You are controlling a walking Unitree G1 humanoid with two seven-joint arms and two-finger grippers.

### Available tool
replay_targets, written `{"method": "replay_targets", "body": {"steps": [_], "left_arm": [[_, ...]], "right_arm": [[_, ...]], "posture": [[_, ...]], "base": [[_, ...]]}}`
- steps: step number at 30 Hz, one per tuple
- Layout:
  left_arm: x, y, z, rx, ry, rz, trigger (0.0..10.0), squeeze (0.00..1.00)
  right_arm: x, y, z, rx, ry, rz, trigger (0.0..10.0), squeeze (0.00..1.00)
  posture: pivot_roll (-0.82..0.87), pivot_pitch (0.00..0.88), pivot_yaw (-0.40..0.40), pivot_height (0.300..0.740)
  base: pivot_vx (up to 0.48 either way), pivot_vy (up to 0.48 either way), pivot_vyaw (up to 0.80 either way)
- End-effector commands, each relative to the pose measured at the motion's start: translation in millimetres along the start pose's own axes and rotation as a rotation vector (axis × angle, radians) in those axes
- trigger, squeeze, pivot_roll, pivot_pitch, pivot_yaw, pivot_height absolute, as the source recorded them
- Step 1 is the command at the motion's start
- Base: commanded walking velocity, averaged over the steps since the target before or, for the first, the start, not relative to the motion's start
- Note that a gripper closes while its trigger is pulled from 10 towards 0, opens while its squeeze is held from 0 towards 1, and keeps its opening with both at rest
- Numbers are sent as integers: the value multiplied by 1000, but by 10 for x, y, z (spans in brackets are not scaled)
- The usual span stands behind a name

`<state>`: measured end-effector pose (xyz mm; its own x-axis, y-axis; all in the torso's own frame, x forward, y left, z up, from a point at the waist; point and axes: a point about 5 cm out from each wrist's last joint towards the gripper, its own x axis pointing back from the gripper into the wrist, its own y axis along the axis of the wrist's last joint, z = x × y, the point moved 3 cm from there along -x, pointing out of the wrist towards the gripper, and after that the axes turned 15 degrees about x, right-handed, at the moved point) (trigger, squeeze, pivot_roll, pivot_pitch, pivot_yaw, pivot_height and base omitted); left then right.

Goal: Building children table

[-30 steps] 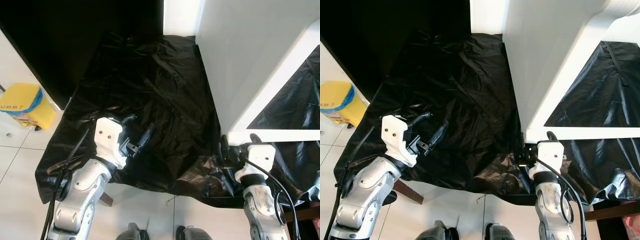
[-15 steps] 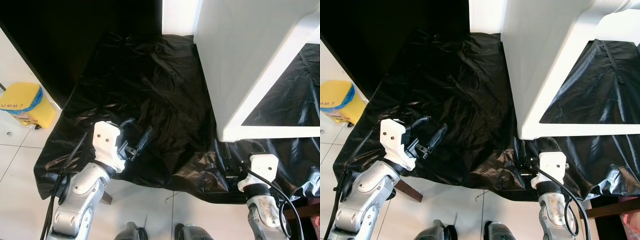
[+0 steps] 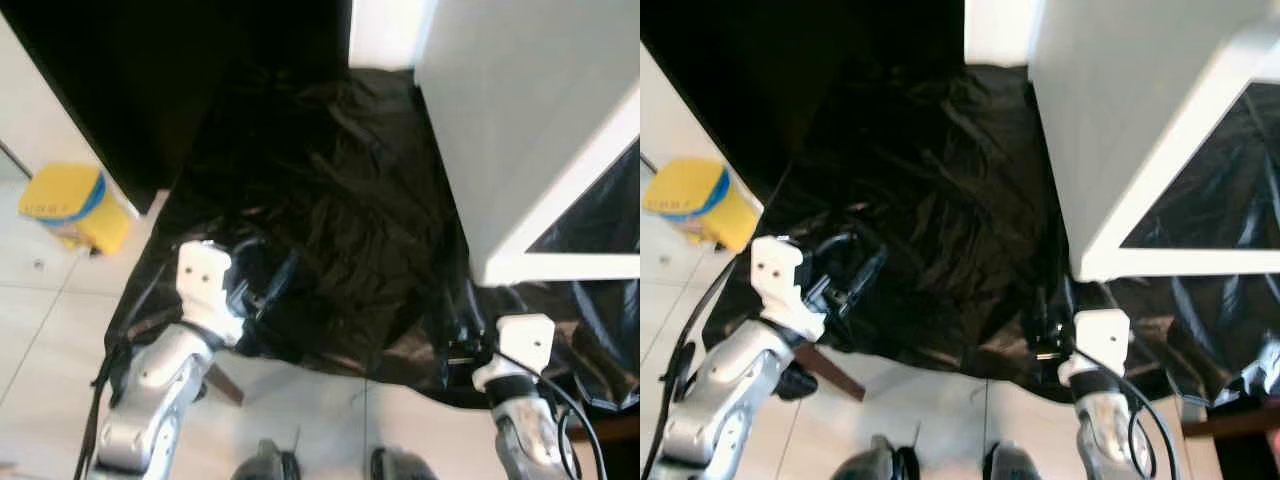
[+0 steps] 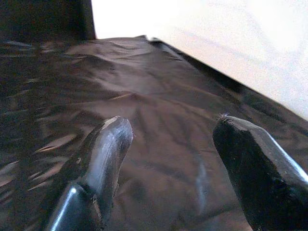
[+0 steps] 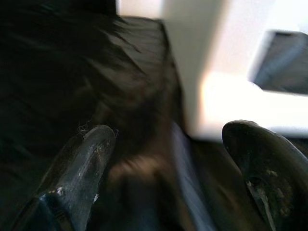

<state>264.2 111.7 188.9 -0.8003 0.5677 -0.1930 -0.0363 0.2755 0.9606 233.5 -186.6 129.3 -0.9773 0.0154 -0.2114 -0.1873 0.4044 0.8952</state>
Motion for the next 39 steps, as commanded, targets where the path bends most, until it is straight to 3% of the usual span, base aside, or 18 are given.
{"method": "replay_targets", "body": {"steps": [1,8,21,30,39], "left_arm": [[-1,-44,-50,7,-31,16,10000,0],[-14,-35,-59,8,-34,11,10000,0],[-52,-16,-154,-13,-85,6,10000,0],[-82,-32,-209,-12,-117,12,10000,0],[-142,-34,-224,-18,-131,11,10000,0]], "right_arm": [[29,-19,-36,11,-8,8,10000,0],[-26,-9,-66,21,-8,-4,10000,0],[-328,79,-110,33,71,-81,10000,0],[-446,50,-151,45,58,-76,10000,0],[-767,103,22,-8,105,-95,10000,0]], "posture": [[-76,164,39,740],[-76,161,35,740],[-71,136,21,740],[-72,130,19,740],[-71,136,26,740]], "base": [[0,0,-800],[0,0,-800],[0,0,0],[0,0,0],[0,0,0]]}}
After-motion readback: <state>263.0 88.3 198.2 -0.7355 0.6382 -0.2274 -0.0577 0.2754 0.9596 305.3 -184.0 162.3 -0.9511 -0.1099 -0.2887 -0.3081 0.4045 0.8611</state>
